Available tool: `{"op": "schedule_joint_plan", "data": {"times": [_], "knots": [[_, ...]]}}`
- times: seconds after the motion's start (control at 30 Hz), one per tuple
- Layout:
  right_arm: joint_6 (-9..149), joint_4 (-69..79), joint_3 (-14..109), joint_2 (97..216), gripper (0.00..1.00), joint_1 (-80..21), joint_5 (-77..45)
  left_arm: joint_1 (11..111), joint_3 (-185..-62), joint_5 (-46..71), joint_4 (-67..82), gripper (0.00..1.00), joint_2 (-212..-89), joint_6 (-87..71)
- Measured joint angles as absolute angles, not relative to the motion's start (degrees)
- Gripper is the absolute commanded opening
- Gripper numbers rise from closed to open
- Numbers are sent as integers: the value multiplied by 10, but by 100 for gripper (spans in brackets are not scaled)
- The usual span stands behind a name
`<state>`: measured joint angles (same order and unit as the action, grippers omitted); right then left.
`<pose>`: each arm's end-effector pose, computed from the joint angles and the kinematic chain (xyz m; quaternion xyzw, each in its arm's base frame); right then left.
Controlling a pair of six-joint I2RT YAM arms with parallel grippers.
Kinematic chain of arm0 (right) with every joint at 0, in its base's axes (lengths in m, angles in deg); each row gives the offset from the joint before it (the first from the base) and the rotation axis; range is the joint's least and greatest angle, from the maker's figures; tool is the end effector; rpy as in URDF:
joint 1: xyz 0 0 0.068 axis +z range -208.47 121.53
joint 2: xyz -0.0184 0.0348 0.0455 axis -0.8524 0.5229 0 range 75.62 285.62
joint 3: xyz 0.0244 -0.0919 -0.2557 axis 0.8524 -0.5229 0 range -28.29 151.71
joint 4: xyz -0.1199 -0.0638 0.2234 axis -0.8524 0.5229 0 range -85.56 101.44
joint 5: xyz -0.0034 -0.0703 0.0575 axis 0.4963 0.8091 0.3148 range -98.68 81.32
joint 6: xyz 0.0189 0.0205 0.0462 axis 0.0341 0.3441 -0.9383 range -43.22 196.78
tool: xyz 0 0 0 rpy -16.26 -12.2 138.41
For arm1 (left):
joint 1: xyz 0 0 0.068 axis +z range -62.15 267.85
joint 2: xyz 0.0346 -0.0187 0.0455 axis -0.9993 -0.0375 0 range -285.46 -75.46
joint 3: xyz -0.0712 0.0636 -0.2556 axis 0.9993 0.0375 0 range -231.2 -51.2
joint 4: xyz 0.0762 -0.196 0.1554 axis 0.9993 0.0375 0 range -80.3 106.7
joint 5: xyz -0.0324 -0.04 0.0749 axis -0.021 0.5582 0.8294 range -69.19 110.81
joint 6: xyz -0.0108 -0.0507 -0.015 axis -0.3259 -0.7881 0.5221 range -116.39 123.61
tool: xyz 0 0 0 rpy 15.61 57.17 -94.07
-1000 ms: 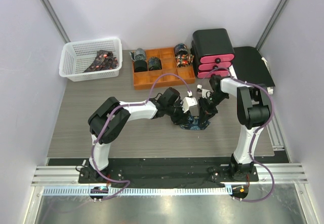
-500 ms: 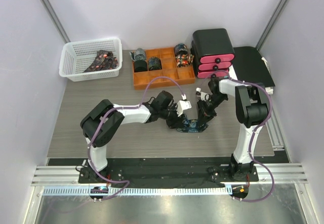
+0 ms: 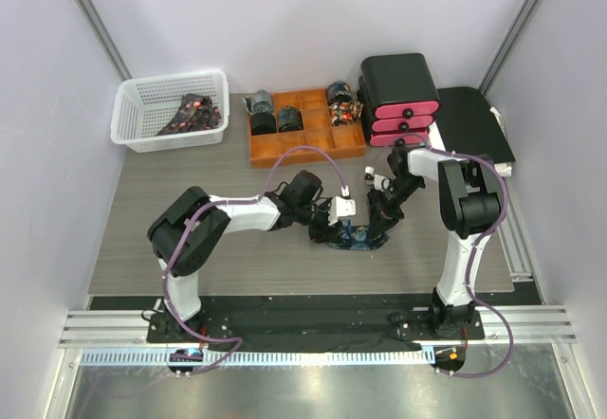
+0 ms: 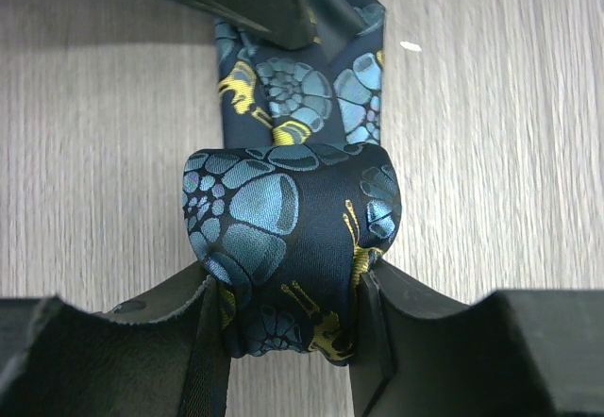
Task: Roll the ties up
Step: Roll the tie at the center of the board.
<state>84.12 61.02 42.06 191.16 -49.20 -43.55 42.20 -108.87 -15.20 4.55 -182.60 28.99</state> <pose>0.3204 0.0730 0.1190 0.1067 -0.9435 -0.2964 0.1029 0.2479 -0.2836 0.1468 0.6069 0.6437 -0.3453 0.3133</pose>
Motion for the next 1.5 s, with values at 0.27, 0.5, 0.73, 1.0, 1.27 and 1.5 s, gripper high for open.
{"op": "schedule_joint_plan", "data": {"times": [0.27, 0.5, 0.73, 1.0, 1.27, 1.5], "knots": [[839, 617, 426, 1917, 17, -488, -435, 397, -1167, -119, 183, 0, -1852, 377], [829, 659, 470, 1951, 18, -489, -423, 382, -1280, -56, 282, 0, -1907, 335], [822, 642, 523, 1965, 27, -521, -435, 382, -1320, -7, 302, 0, -1928, 296], [808, 593, 479, 1902, 25, -556, -495, 381, -1320, 7, 297, 0, -1930, 260], [799, 583, 381, 1845, 19, -541, -505, 381, -1325, 22, 289, 0, -1933, 199], [786, 565, 400, 1905, 20, -541, -480, 382, -1332, 29, 285, 6, -1938, 175]]}}
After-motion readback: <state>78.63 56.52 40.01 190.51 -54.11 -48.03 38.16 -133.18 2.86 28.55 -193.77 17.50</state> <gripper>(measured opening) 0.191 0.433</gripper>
